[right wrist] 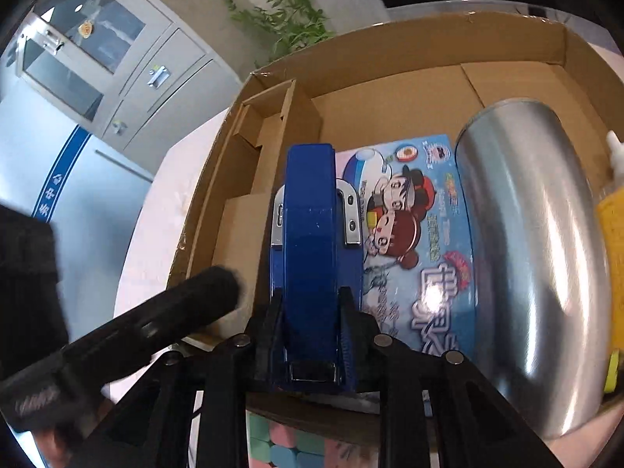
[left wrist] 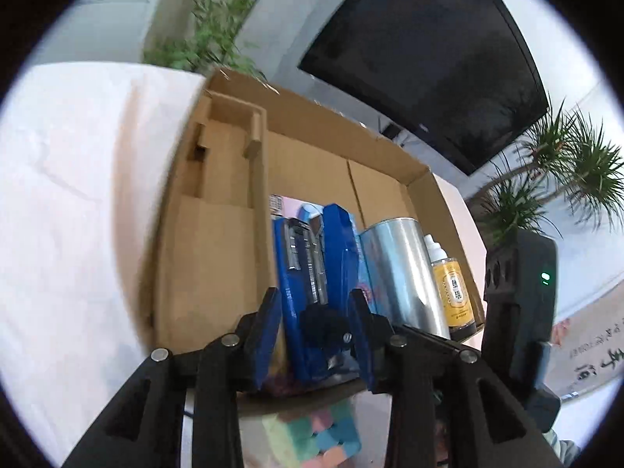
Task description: Organize rigid objects
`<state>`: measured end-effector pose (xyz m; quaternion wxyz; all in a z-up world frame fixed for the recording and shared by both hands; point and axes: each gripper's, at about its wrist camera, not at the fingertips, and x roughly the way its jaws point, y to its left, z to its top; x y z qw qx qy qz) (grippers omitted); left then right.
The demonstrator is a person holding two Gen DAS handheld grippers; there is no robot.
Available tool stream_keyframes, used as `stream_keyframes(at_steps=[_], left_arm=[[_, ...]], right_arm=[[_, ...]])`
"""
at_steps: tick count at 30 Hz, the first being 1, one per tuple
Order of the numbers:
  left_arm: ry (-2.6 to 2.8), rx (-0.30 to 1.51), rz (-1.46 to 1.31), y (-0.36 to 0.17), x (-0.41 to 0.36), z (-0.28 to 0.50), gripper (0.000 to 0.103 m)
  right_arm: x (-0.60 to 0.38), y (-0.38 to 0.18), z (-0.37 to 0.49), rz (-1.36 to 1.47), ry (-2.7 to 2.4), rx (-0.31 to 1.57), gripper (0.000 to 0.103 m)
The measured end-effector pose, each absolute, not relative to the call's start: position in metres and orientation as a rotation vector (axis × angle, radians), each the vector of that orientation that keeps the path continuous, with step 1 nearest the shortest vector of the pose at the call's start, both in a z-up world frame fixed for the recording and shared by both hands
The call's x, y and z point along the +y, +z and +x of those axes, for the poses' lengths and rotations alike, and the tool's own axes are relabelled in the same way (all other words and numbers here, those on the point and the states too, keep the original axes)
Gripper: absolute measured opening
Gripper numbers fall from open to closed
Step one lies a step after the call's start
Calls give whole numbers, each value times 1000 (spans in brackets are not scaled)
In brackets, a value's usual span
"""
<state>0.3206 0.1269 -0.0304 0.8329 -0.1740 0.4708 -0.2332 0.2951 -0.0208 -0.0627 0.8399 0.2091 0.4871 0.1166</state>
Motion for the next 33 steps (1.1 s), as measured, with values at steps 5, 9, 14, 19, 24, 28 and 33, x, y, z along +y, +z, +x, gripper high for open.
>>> stream_keyframes(at_steps=[5,9,14,19,24,28,33], left_arm=[[-372,862,-251,-12,145,270,42],[-241,732,-201,2,159,222,81],[-258,719,-168,-4,156,154,82],[-285,818,-270,-32,137,127,82],[-315,878,-328,-41,118,106,82],[-361,870,-311,-37,90,96,82],[-528,943,-337,-49,40,97,82]], right_arm=[[-10,-69,285,429,262,1044,30],[-23,-52,263,384,303,970,73],[-73,-45,167,169,186,835,103],[-51,-109,139,108,236,1046,84],[-32,-121,132,-57,202,982,66],[-76,-119,102,-13,248,981,63],[-134,-103,57,-135,243,922,63]])
